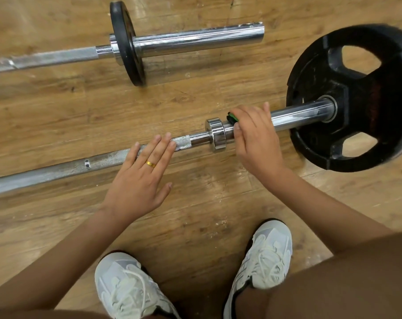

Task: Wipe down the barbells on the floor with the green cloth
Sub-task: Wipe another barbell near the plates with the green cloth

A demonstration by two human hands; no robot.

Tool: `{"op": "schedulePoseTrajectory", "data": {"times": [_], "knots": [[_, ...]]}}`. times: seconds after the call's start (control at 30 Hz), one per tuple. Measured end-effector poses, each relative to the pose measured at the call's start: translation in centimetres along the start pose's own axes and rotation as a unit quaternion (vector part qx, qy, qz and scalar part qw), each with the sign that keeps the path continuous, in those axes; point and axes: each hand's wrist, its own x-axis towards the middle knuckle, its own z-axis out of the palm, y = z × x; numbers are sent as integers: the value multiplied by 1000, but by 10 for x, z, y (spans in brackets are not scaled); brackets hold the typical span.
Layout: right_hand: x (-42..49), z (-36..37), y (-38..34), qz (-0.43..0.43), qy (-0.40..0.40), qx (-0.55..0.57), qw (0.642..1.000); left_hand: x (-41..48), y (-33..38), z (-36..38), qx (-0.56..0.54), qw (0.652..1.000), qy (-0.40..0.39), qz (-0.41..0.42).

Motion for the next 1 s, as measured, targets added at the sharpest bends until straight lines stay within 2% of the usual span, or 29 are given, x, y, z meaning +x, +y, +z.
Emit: {"op": "schedulePoseTrajectory", "data": {"times": [0.13,0.23,0.4,0.6,0.7,0.93,1.0], "knots": [[-15,8,-11,-9,-10,12,1000,6,-6,-2,1,1000,-7,-2],[-8,5,1,-23,-22,-28,999,12,-11,-3,-6,1000,-8,-4],[9,2,8,60,5,-26,998,22,-20,-7,-14,1000,-21,-11],[25,5,7,-3,-39,-22,999,33,-30,-12,-39,998,-38,-12],[38,1,17,12,-30,-32,999,35,-43,-14,-52,997,-49,-4],[50,10,17,37,-6,-16,999,-4,-98,-22,-118,975,-10,-188],[54,15,14,47,20,-13,999,-24,-105,-22,-108,975,-36,-190]]}}
